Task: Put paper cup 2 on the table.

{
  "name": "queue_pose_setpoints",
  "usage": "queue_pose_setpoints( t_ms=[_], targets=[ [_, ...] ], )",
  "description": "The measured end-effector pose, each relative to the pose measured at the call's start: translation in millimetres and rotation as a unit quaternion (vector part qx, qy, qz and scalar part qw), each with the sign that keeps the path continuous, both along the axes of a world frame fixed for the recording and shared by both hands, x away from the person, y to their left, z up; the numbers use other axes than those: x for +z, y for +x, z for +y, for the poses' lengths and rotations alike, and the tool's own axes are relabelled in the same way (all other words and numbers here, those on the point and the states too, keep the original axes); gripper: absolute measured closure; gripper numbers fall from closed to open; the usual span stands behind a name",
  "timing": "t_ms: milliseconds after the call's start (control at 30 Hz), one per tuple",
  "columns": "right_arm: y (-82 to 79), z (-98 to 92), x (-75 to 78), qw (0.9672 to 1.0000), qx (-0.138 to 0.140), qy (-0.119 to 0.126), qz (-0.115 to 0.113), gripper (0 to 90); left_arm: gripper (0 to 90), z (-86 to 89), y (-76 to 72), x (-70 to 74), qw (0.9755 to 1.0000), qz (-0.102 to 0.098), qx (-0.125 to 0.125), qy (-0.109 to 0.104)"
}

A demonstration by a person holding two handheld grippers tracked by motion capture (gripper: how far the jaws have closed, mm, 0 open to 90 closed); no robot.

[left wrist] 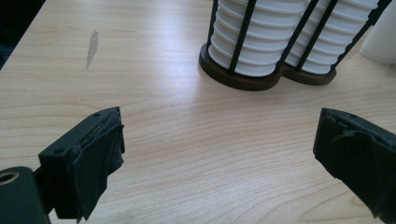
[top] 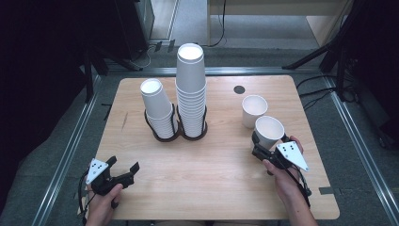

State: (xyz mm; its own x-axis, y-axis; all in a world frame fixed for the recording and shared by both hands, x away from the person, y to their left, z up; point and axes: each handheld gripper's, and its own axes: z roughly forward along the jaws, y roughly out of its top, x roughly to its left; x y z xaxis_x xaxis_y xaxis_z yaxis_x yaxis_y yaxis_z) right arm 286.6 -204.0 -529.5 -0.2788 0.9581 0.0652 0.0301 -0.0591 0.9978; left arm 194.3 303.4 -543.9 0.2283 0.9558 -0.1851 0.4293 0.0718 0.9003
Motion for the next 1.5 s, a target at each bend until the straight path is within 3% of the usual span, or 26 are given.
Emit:
queue_pose_setpoints(
  t_ms=[433,933,1067,1500],
  targets=[
    [4.9,-1.4,-11.0,0.9992,0.008,-0.034,0.019,12.5,2.2,4.8,2.8,-5.2,0.9999,0.008,0.009,-0.005],
    [11.7,-2.1,-19.9,0.9977,-0.004,-0.050,0.046,12.3,2.2,4.2,4.7,-7.4,0.9998,0.014,0.012,-0.008],
    [13.3,-2.3,-21.0,0.9975,-0.016,-0.046,0.052,12.1,2.2,5.0,4.8,-7.4,0.9997,0.015,0.010,-0.016],
    [12.5,-2.1,-19.0,0.9971,-0.018,-0.035,0.065,10.6,2.2,4.2,5.1,-8.0,0.9997,0.016,0.007,-0.014]
  ],
)
